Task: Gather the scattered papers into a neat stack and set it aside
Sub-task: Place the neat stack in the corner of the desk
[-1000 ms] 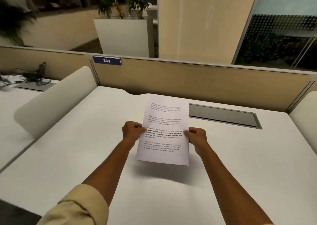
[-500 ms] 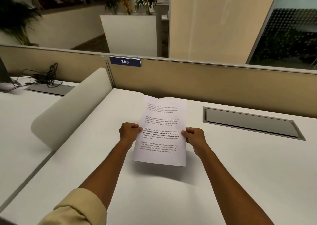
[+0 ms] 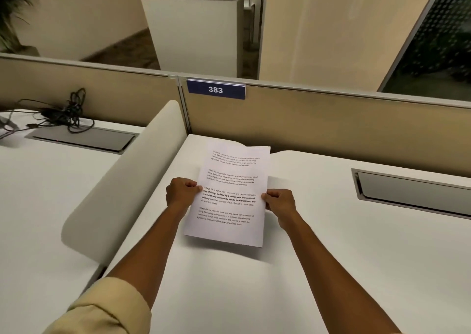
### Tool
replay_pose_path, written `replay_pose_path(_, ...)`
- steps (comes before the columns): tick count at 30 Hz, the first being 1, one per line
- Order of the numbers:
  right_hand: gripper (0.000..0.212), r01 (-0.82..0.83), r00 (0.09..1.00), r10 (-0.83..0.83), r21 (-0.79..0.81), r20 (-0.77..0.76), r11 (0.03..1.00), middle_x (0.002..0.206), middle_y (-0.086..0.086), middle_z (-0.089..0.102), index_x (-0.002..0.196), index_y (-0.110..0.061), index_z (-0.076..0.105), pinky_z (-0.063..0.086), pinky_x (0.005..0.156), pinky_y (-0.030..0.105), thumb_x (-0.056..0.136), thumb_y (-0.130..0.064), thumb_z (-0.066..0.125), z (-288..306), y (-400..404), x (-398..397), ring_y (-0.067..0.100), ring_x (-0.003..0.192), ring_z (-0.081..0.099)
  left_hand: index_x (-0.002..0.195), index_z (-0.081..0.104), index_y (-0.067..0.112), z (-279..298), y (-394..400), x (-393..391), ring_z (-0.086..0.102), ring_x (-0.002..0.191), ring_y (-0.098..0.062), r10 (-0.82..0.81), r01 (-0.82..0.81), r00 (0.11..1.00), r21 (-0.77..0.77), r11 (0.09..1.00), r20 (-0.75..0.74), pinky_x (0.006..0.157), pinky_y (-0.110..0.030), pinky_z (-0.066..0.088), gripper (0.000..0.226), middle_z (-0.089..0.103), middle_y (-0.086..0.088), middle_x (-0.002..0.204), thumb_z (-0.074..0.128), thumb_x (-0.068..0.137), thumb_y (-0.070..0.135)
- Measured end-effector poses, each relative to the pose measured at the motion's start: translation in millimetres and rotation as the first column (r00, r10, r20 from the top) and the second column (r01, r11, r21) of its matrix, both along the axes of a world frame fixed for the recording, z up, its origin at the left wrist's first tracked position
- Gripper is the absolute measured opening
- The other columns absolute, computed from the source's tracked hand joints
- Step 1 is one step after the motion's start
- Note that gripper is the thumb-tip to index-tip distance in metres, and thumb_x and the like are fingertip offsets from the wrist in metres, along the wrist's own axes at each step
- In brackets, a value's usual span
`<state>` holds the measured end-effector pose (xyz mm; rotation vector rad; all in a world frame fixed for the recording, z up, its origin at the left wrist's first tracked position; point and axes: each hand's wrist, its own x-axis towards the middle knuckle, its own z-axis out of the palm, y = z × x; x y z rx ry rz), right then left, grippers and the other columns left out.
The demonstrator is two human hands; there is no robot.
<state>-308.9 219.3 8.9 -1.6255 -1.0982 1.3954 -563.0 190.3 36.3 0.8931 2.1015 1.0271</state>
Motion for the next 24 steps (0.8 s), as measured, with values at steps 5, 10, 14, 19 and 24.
replay_pose_path(5,0.018,0.049,0.998,-0.048,-0.01,0.031,0.999,0.086,0.004,0.073,0.075,-0.016,0.072,0.06,0.079,0.033,0.086,-0.002,0.068,-1.9,34.4,-41.5,0.025,0.083,0.072,0.064,0.066,0.014,-4.6,37.2,-35.2,0.064,0.081,-0.03,-0.02,0.019,0.994,-0.017,1.0,-0.106,0.087,-0.044,0.056,0.017,0.069,-0.014,0.083,0.079,0.076,0.013)
replay_pose_path(10,0.015,0.062,0.996,-0.061,-0.017,0.068,0.998,0.085,0.002,0.073,0.074,-0.015,0.071,0.061,0.082,0.036,0.085,-0.004,0.071,-13.8,67.8,-79.5,0.027,0.084,0.073,0.085,0.074,-0.004,-18.3,80.0,-65.4,0.067,0.095,-0.037,0.002,-0.006,0.992,-0.031,1.0,-0.127,0.086,-0.04,0.055,0.017,0.073,-0.018,0.096,0.078,0.077,0.011)
replay_pose_path(14,0.009,0.046,0.992,-0.047,0.007,0.113,0.999,0.088,0.002,0.073,0.079,-0.013,0.072,0.061,0.08,0.034,0.086,-0.007,0.071,-23.0,96.5,-103.6,0.026,0.082,0.073,0.096,0.075,-0.001,-33.0,112.4,-82.0,0.064,0.107,-0.037,0.009,-0.02,0.984,-0.059,0.998,-0.177,0.093,-0.041,0.052,0.021,0.073,-0.017,0.106,0.078,0.078,0.012)
replay_pose_path(19,0.011,0.035,0.989,-0.035,0.002,0.145,0.999,0.099,0.007,0.076,0.093,-0.005,0.076,0.06,0.085,0.039,0.085,-0.012,0.073,-37.9,127.6,-126.1,0.026,0.083,0.073,0.099,0.074,0.0,-45.9,141.3,-94.6,0.064,0.105,-0.038,0.028,-0.051,0.968,-0.086,0.995,-0.251,0.089,-0.04,0.051,0.02,0.073,-0.018,0.106,0.073,0.082,0.011)
replay_pose_path(24,0.016,0.027,0.983,-0.029,0.011,0.183,1.0,0.102,0.01,0.075,0.098,-0.003,0.076,0.059,0.088,0.041,0.086,-0.013,0.072,-48.9,144.6,-143.7,0.028,0.087,0.072,0.1,0.073,-0.001,-52.1,156.8,-104.0,0.066,0.099,-0.038,0.013,-0.053,0.942,-0.111,0.992,-0.334,0.079,-0.036,0.05,0.02,0.073,-0.019,0.104,0.068,0.084,0.011)
